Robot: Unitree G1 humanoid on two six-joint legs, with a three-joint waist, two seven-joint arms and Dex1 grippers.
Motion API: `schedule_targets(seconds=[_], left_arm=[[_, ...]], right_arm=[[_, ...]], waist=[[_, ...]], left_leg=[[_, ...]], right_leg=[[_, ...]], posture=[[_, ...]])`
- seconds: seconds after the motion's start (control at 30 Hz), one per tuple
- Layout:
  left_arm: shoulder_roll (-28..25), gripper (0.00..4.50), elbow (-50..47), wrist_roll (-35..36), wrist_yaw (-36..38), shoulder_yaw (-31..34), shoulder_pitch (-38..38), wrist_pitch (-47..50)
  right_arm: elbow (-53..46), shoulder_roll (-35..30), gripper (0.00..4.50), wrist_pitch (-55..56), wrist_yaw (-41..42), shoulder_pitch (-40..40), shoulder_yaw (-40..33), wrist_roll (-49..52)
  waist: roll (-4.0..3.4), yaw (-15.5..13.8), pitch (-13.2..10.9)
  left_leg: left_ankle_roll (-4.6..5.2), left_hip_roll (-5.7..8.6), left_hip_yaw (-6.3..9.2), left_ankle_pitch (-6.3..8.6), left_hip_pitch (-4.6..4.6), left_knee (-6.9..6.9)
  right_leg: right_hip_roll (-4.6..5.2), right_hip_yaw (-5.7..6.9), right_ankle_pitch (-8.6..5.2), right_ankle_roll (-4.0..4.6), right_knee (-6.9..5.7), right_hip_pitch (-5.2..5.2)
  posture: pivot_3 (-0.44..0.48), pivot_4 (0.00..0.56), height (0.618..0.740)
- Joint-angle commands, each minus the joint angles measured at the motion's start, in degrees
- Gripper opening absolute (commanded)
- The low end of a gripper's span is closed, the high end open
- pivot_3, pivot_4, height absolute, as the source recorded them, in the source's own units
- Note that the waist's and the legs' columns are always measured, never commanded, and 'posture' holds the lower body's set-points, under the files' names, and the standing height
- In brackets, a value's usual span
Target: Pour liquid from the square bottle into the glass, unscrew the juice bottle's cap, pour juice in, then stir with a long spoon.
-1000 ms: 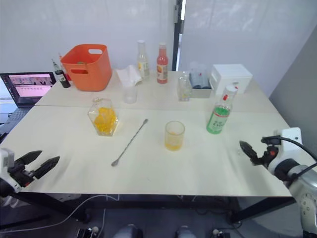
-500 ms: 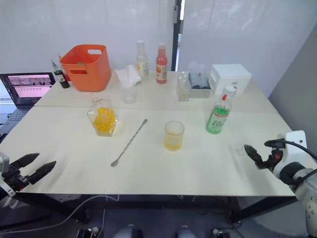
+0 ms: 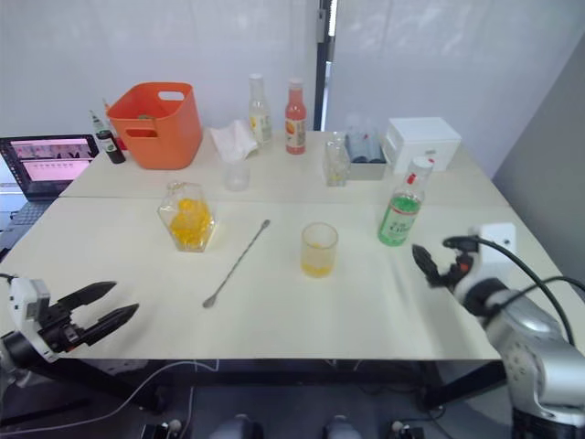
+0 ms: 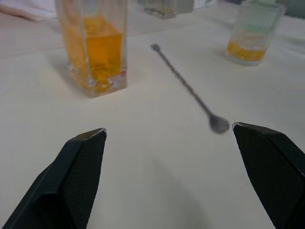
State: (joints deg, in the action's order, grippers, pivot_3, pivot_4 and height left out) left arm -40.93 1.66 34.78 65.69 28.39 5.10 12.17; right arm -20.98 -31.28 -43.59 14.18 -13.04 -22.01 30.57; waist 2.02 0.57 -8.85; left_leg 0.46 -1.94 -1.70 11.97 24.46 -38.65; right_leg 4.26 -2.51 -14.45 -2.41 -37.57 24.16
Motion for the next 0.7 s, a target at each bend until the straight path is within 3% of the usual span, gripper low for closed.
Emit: schedule_targets(seconds=[0.03, 0.33, 0.7], left_arm=[[-0.04, 4.47, -8.58, 3.83, 1.58, -4.81, -2.23, 3.6], [-0.08, 4.47, -21.17, 10.69, -0.56, -13.31, -9.27, 13.39], [0.68, 4.47, -25.59, 12.14, -4.5, -17.25, -13.8, 17.7]], right_arm=[[5.95, 1.36, 4.5, 2.85, -2.92, -9.87, 2.18, -2.83], [28.31, -1.22, 4.5, 13.18, 5.48, -25.25, 6.82, -8.76], [42.33, -1.5, 4.5, 21.37, 11.91, -34.13, 9.03, -12.18]], waist=[[-0.02, 0.13, -0.01], [-0.03, 0.23, -0.03], [-0.05, 0.47, -0.04]], left_leg=[[0.0, 0.01, -0.02, 0.0, 0.01, 0.0], [0.02, 0.12, 0.05, 0.01, 0.16, 0.13], [0.01, 0.11, 0.04, 0.0, 0.1, 0.21]], right_leg=[[0.01, -0.02, 0.01, -0.01, -0.01, 0.02], [-0.04, -0.03, 0.01, -0.05, 0.08, 0.08], [-0.17, -0.06, 0.0, -0.04, 0.09, 0.09]], posture=[[0.0, 0.15, 0.715], [0.0, 0.15, 0.715], [0.0, 0.15, 0.715]])
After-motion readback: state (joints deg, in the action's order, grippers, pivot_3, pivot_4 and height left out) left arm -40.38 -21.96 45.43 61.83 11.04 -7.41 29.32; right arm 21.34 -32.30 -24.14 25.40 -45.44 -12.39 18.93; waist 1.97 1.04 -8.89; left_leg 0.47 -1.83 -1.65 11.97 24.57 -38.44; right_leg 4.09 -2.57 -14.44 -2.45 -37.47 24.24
